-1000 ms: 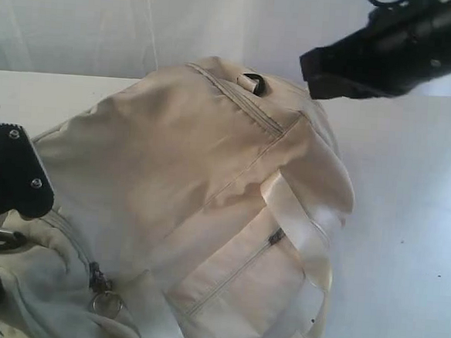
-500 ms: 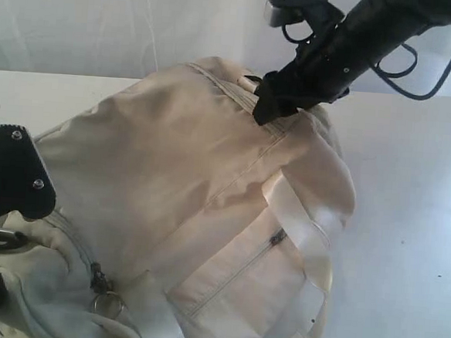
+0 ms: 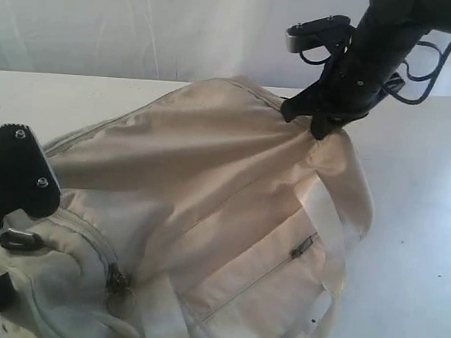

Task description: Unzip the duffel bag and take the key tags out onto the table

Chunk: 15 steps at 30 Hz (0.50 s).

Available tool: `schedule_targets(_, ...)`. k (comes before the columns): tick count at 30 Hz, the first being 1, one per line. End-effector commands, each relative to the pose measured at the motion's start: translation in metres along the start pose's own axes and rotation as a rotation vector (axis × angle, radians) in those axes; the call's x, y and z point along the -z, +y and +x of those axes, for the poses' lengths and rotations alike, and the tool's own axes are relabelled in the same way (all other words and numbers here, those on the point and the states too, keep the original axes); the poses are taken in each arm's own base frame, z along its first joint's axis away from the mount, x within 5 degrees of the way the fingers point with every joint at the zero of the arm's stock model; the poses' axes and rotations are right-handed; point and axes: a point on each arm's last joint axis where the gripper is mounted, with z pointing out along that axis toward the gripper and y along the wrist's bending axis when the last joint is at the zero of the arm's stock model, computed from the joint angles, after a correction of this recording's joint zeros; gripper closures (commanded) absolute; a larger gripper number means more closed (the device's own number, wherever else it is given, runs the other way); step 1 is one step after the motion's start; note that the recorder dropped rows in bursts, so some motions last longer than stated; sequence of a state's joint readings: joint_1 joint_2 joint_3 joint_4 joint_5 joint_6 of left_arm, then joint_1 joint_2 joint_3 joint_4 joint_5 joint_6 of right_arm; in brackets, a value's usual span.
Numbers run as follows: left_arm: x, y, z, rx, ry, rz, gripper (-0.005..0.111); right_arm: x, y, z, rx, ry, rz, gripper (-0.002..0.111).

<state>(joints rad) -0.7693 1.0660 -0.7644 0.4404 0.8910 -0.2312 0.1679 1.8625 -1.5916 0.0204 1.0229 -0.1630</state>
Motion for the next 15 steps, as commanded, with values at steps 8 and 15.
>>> schedule_targets(8, 0.003, 0.000, -0.003, 0.007, -0.044, 0.009, 0.026, 0.029, -0.051, 0.068, -0.140, 0.233, 0.103, 0.108)
schedule_targets(15, 0.002, 0.001, -0.003, -0.004, -0.045, -0.011, 0.026, 0.028, -0.037, 0.123, -0.198, 0.332, 0.072, 0.108)
